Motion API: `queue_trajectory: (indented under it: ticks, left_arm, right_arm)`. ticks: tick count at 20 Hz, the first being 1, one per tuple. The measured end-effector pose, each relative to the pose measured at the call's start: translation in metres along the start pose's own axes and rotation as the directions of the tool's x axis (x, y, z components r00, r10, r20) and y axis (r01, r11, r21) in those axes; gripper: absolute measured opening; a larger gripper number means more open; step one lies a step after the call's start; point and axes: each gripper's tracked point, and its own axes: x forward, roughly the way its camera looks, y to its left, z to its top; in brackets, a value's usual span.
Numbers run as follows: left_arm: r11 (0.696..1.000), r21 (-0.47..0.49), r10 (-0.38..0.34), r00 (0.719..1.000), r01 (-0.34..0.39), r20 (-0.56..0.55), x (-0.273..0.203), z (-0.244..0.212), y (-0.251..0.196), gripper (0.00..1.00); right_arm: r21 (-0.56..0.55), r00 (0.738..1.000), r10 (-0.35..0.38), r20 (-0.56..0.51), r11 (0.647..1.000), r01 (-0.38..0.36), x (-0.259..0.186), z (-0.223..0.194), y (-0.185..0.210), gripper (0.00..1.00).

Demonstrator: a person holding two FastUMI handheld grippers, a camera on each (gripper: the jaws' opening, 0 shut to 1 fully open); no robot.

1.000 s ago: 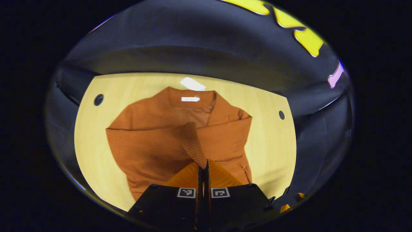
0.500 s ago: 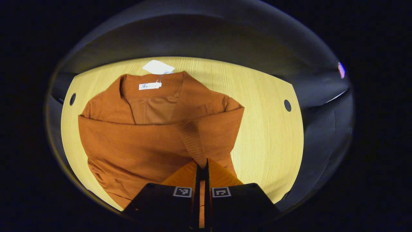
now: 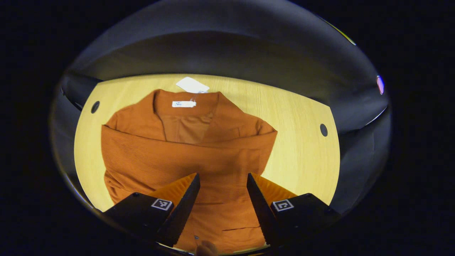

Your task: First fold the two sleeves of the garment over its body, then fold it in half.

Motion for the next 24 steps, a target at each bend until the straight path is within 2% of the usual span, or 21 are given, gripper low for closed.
queue_trajectory:
  ticks: [3,7,9,10,12,15,18,21,23,24]
  left_arm:
    - [0.999,-0.022,-0.040,0.999,0.041,0.023,-0.019,-0.009,0.009,0.88]
    - [0.997,0.008,-0.072,0.983,0.072,0.167,-0.049,-0.035,0.040,0.88]
    - [0.998,0.033,-0.058,0.962,0.051,0.267,-0.065,-0.049,0.064,0.88]
    - [0.998,0.046,-0.064,0.949,0.052,0.308,-0.074,-0.058,0.073,0.87]
    - [0.997,0.066,-0.066,0.915,0.043,0.397,-0.093,-0.079,0.094,0.88]
    - [0.999,0.042,-0.034,0.890,0.016,0.456,-0.111,-0.125,0.137,0.87]
    - [0.998,-0.005,-0.046,0.867,0.056,0.497,-0.135,-0.169,0.173,0.87]
    - [0.997,-0.071,0.061,0.879,-0.031,0.474,-0.138,-0.217,0.236,0.87]
    - [0.993,-0.103,0.106,0.882,-0.065,0.459,-0.137,-0.241,0.268,0.88]
    - [0.990,-0.122,0.114,0.893,-0.067,0.435,-0.136,-0.253,0.281,0.89]
  right_arm:
    - [-0.022,1.000,0.028,0.002,0.999,-0.028,0.004,0.004,0.015,0.99]
    - [-0.048,0.998,0.055,0.003,0.997,-0.055,0.013,0.009,0.035,0.99]
    - [-0.062,0.998,0.067,0.000,0.996,-0.067,0.019,0.009,0.044,0.99]
    - [-0.065,0.997,0.072,-0.007,0.995,-0.072,0.023,0.007,0.050,0.95]
    - [-0.085,0.997,0.070,-0.022,0.994,-0.071,0.033,0.001,0.061,0.99]
    - [-0.141,0.995,0.077,-0.060,0.986,-0.085,0.045,-0.015,0.082,0.99]
    - [-0.169,0.991,0.083,-0.106,0.980,-0.100,0.058,-0.029,0.097,0.99]
    - [-0.149,0.983,0.075,-0.167,0.984,-0.101,0.068,-0.049,0.106,0.99]
    - [-0.114,0.972,0.068,-0.223,0.989,-0.095,0.076,-0.065,0.107,0.99]
    - [-0.096,0.967,0.062,-0.249,0.992,-0.088,0.081,-0.073,0.105,0.99]
